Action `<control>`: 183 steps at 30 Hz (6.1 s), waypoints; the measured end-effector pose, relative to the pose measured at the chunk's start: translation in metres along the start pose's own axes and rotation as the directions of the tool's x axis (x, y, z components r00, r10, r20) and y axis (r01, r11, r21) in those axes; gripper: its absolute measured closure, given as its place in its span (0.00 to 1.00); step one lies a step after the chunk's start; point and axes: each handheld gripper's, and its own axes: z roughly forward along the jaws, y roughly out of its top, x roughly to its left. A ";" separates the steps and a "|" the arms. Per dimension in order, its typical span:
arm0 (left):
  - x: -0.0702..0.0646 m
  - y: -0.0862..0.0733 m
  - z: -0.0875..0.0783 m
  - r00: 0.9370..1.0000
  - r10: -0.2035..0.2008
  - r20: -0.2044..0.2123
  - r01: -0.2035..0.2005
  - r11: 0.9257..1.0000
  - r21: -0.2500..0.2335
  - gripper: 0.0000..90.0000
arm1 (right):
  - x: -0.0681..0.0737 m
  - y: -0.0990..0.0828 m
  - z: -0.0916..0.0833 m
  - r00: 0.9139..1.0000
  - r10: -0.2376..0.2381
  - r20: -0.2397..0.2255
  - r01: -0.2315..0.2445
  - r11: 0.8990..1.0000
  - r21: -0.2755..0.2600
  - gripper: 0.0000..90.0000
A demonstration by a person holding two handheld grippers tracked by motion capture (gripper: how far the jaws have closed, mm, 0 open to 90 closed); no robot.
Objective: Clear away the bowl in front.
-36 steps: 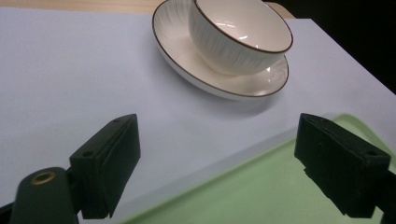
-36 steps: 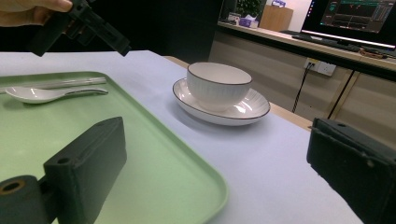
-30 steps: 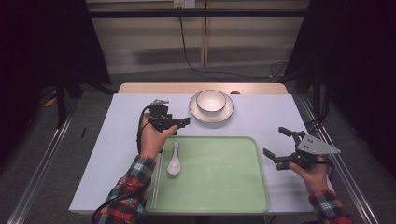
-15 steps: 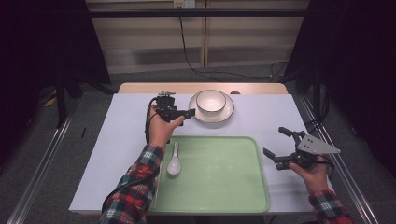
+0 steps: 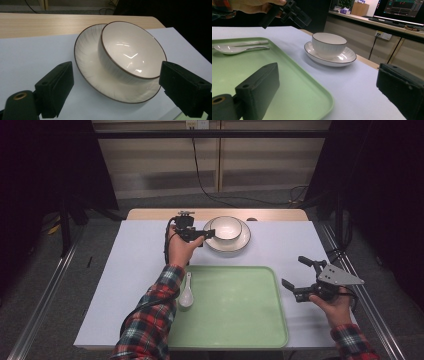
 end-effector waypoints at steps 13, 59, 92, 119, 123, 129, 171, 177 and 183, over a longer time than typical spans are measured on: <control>0.003 0.010 0.023 0.999 -0.011 -0.031 0.011 1.000 -0.002 0.13 | 0.000 0.000 0.000 1.000 0.004 0.003 -0.004 1.000 -0.007 0.04; 0.008 0.002 0.081 0.988 -0.145 -0.062 0.149 0.986 0.071 0.70 | -0.002 0.001 -0.002 1.000 0.013 0.008 -0.012 1.000 -0.028 0.03; -0.002 0.021 0.044 0.995 -0.103 -0.002 0.103 0.985 0.136 0.89 | -0.003 0.001 -0.003 1.000 0.014 0.009 -0.014 1.000 -0.027 0.03; -0.010 -0.021 -0.045 0.991 -0.028 0.133 -0.004 0.973 0.231 0.89 | -0.002 0.000 -0.001 1.000 0.010 0.022 -0.010 1.000 -0.018 0.04; -0.013 -0.033 -0.052 0.989 -0.027 0.148 -0.010 0.970 0.241 0.89 | -0.002 0.000 -0.001 1.000 0.011 0.022 -0.011 1.000 -0.019 0.04; -0.017 -0.046 -0.063 0.985 -0.021 0.172 -0.023 0.967 0.254 0.89 | -0.002 0.000 0.000 1.000 0.010 0.017 -0.009 1.000 -0.018 0.04; -0.034 -0.112 -0.101 0.973 0.011 0.229 -0.093 0.932 0.350 0.89 | 0.000 -0.001 0.002 1.000 0.015 0.015 -0.015 1.000 -0.007 0.04; -0.034 -0.117 -0.104 0.972 0.013 0.236 -0.100 0.929 0.358 0.89 | 0.000 -0.001 0.001 1.000 0.013 0.014 -0.013 1.000 -0.008 0.04; -0.035 -0.122 -0.105 0.971 0.027 0.237 -0.116 0.922 0.370 0.89 | 0.000 -0.001 0.002 1.000 0.012 0.013 -0.012 1.000 -0.009 0.04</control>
